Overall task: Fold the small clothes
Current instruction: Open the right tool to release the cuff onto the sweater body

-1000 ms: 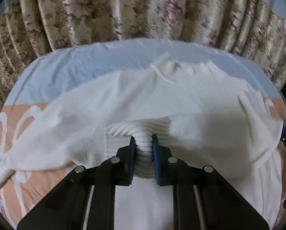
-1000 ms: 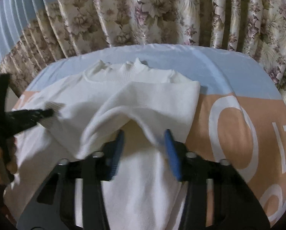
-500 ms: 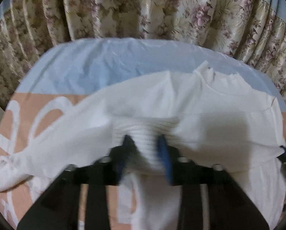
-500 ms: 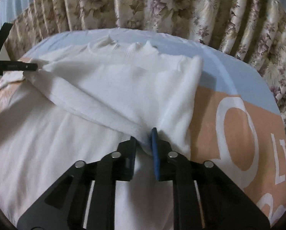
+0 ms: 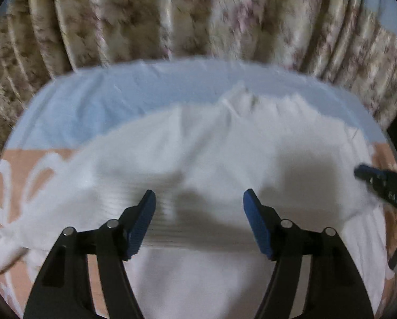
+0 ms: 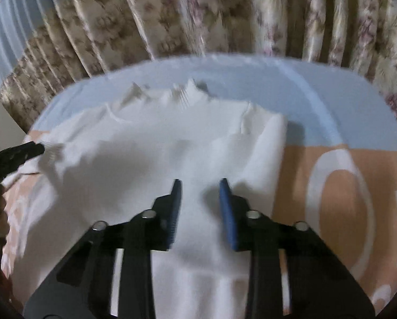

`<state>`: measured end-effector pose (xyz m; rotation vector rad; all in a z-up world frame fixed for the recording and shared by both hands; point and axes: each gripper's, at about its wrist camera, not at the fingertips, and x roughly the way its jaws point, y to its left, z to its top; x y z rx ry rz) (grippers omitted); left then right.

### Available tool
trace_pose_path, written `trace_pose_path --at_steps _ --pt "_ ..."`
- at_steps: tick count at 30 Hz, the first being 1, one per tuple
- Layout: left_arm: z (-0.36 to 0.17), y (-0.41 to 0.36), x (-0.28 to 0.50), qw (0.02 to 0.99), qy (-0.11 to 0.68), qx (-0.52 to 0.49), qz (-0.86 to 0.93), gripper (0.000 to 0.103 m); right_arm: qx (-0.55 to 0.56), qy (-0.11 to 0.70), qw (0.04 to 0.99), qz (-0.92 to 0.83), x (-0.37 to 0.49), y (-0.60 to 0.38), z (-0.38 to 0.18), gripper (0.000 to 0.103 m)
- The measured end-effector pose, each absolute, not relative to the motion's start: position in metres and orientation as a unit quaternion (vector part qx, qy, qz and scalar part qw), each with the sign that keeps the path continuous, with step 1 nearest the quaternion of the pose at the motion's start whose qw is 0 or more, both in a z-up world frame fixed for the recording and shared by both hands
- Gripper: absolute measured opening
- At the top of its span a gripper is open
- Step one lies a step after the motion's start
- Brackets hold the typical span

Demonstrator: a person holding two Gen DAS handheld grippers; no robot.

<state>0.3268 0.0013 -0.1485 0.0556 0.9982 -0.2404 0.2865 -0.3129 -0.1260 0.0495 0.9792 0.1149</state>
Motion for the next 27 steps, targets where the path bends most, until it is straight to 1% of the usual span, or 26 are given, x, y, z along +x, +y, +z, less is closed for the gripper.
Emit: trace_pose_path --at_steps 1,2,3,9,10,12,13,14,15,19,21,22,27 --pt "-0.159 -0.003 0.332 0.862 0.493 0.025 -0.112 0.069 0.013 0.471 0.881 0.047 0.29 -0.314 -0.129 0.016" --pt "-0.163 -0.004 0.335 0.862 0.494 0.028 -0.107 0.069 0.009 0.468 0.883 0.04 0.292 -0.318 -0.13 0.006" --pt "-0.164 -0.006 0.337 0.866 0.489 0.035 -0.104 0.071 0.011 0.467 0.884 0.036 0.293 -0.32 -0.131 0.0" --pt "-0.154 -0.003 0.333 0.867 0.487 0.037 -0.097 0.073 0.022 0.457 0.889 0.026 0.295 -0.328 -0.124 0.0" --pt "-0.15 0.002 0.329 0.869 0.484 0.036 -0.096 0.079 0.021 0.451 0.892 0.032 0.29 -0.324 -0.119 0.004" --pt "-0.141 0.013 0.311 0.875 0.475 0.036 -0.084 0.087 0.019 0.439 0.897 0.053 0.28 -0.312 -0.109 0.006" --pt "-0.139 0.021 0.301 0.877 0.473 0.033 -0.075 0.088 0.019 0.435 0.898 0.067 0.274 -0.304 -0.104 0.008" --pt "-0.137 0.029 0.294 0.877 0.474 0.028 -0.069 0.088 0.019 0.429 0.899 0.082 0.264 -0.292 -0.098 0.019" --pt "-0.135 0.04 0.283 0.877 0.476 0.016 -0.06 0.089 0.016 0.426 0.9 0.089 0.257 -0.282 -0.095 0.032" --pt "-0.125 0.081 0.249 0.878 0.478 -0.021 -0.028 0.091 0.007 0.416 0.901 0.123 0.236 -0.243 -0.086 0.051" --pt "-0.119 0.1 0.236 0.881 0.473 -0.029 -0.005 0.095 0.002 0.401 0.907 0.132 0.228 -0.223 -0.079 0.072" --pt "-0.115 0.109 0.231 0.882 0.47 -0.032 0.005 0.095 -0.004 0.397 0.908 0.134 0.226 -0.215 -0.077 0.075" --pt "-0.102 0.163 0.208 0.885 0.459 -0.055 0.058 0.095 -0.015 0.399 0.907 0.135 0.227 -0.189 -0.068 0.076"
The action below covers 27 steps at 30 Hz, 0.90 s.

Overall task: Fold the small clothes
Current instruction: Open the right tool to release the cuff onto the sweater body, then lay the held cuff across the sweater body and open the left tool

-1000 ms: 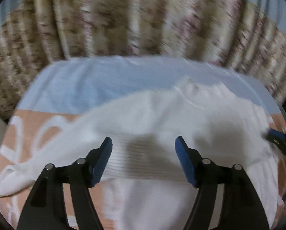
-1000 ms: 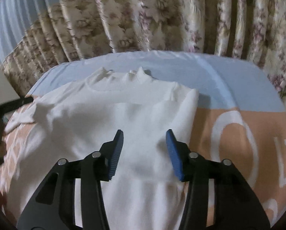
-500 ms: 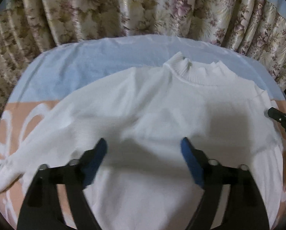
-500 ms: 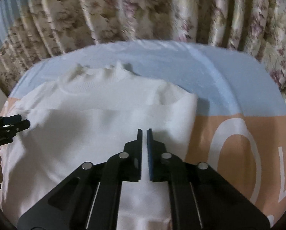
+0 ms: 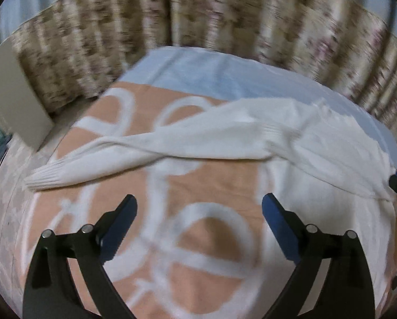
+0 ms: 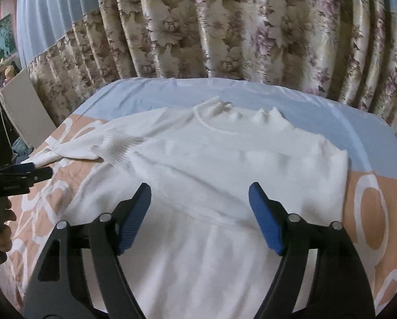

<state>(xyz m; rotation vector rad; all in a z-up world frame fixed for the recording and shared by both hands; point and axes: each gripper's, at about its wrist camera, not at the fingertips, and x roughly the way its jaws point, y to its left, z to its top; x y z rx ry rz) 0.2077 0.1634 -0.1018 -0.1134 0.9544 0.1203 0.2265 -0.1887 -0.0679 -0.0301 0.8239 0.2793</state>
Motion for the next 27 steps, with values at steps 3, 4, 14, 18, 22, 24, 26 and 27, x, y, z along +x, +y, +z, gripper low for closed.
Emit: trace_pose_path --at_steps 3,4,14,18,22,24,26,27 --pt "-0.102 0.203 0.204 0.879 0.461 -0.089 0.08 0.095 -0.008 0.397 0.909 0.128 0.229 -0.189 -0.062 0.078" --pt "-0.103 0.216 0.204 0.877 0.461 -0.098 0.087 0.095 -0.005 0.397 0.909 0.126 0.23 -0.189 -0.061 0.078" --pt "-0.13 0.335 0.215 0.824 0.476 -0.202 0.23 0.095 -0.02 0.401 0.91 0.106 0.237 -0.2 -0.061 0.078" --pt "-0.137 0.348 0.214 0.818 0.48 -0.207 0.24 0.095 -0.016 0.401 0.91 0.1 0.243 -0.209 -0.062 0.078" --pt "-0.144 0.346 0.225 0.82 0.49 -0.175 0.239 0.071 -0.011 0.395 0.914 0.092 0.247 -0.217 -0.063 0.077" --pt "-0.146 0.35 0.227 0.821 0.489 -0.158 0.246 0.057 -0.008 0.397 0.913 0.089 0.249 -0.221 -0.065 0.077" --pt "-0.144 0.351 0.228 0.825 0.486 -0.143 0.251 0.038 -0.003 0.4 0.912 0.088 0.251 -0.223 -0.068 0.077" --pt "-0.142 0.351 0.23 0.829 0.483 -0.131 0.248 0.027 -0.002 0.401 0.912 0.089 0.252 -0.224 -0.069 0.077"
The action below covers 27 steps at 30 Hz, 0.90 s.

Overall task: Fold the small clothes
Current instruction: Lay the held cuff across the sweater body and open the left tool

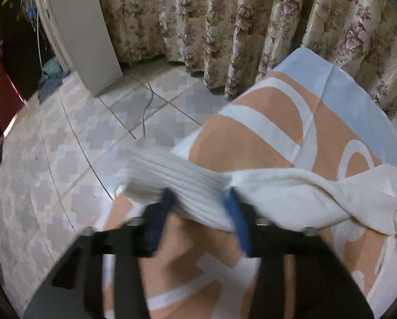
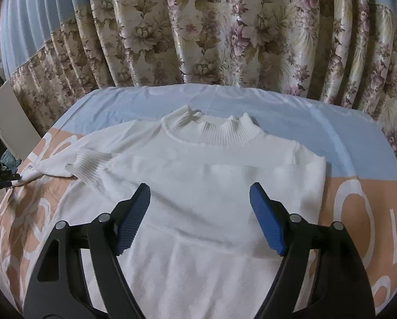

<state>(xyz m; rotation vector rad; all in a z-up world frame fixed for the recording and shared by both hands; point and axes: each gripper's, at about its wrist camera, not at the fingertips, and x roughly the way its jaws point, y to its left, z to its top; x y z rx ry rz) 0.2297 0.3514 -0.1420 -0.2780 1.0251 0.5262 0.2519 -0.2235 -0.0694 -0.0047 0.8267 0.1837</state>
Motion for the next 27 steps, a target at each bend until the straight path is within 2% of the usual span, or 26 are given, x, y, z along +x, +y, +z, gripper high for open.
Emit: trace_pose_path --at_steps 1,4,11,19,27 --pt "-0.141 0.352 0.232 0.832 0.482 -0.127 0.243 0.02 -0.003 0.403 0.911 0.09 0.253 -0.224 -0.071 0.076" --pt "-0.132 0.343 0.237 0.843 0.472 -0.099 0.237 0.014 -0.001 0.411 0.907 0.094 0.257 -0.223 -0.077 0.071" --pt "-0.087 0.282 0.251 0.888 0.427 -0.051 0.164 0.013 -0.011 0.408 0.908 0.099 0.264 -0.221 -0.078 0.071" --pt "-0.049 0.15 0.294 0.922 0.386 -0.02 -0.02 0.013 0.006 0.409 0.907 0.099 0.271 -0.238 -0.083 0.071" --pt "-0.072 -0.005 0.319 0.896 0.403 0.03 -0.181 0.013 0.027 0.414 0.906 0.089 0.272 -0.259 -0.09 0.071"
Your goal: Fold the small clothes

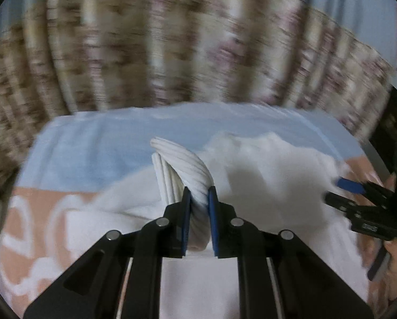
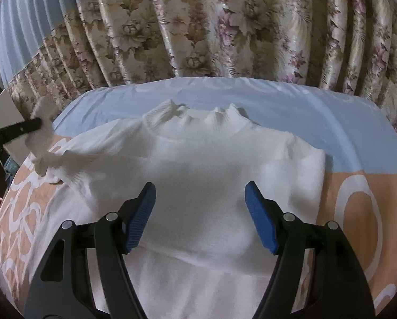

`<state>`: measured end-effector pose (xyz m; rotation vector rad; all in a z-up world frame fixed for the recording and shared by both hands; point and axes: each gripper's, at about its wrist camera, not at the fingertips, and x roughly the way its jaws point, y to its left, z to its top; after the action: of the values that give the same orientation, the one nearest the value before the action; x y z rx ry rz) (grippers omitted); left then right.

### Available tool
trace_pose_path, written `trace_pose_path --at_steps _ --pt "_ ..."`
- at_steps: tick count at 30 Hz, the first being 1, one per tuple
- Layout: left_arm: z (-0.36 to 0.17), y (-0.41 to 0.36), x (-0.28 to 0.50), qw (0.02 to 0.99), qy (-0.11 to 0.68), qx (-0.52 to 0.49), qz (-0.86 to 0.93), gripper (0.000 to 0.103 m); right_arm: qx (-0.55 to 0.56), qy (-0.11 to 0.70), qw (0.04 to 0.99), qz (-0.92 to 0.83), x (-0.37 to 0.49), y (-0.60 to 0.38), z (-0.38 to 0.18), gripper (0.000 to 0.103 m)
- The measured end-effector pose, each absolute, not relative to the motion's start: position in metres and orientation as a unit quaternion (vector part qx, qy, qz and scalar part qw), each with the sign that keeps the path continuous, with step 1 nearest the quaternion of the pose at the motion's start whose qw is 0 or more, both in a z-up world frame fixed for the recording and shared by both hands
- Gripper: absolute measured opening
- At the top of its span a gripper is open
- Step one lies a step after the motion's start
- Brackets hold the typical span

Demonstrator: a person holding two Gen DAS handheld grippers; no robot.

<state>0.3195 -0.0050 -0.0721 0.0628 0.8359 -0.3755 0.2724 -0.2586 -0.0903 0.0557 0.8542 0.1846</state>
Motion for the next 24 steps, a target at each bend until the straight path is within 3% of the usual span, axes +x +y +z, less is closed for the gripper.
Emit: trace_pose_path --at_steps 4,6,8,9,11,16,24 --pt "-0.093 -0.048 0.319 0.875 0.425 0.049 -0.224 0.014 0.043 0.417 0.904 0.084 0.272 -0.27 -0.093 0.071" --pt "-0.1 -0.058 0.316 0.872 0.433 0.061 -0.222 0.021 0.041 0.417 0.904 0.081 0.271 -0.273 -0.093 0.071" --pt "-0.097 -0.05 0.308 0.872 0.433 0.058 -0.221 0.042 0.041 0.417 0.904 0.08 0.27 -0.276 -0.093 0.071" --pt "-0.092 -0.043 0.304 0.876 0.427 0.054 -0.217 0.058 0.042 0.417 0.905 0.079 0.27 -0.277 -0.093 0.071" --pt "-0.082 -0.028 0.293 0.884 0.414 0.049 -0.214 0.069 0.044 0.417 0.904 0.077 0.271 -0.28 -0.094 0.071" --pt "-0.061 0.018 0.281 0.9 0.391 0.046 -0.186 0.082 0.052 0.417 0.903 0.084 0.272 -0.279 -0.094 0.071" --pt "-0.096 0.06 0.316 0.89 0.438 0.034 -0.119 0.082 0.038 0.428 0.891 0.146 0.296 -0.236 -0.096 0.069"
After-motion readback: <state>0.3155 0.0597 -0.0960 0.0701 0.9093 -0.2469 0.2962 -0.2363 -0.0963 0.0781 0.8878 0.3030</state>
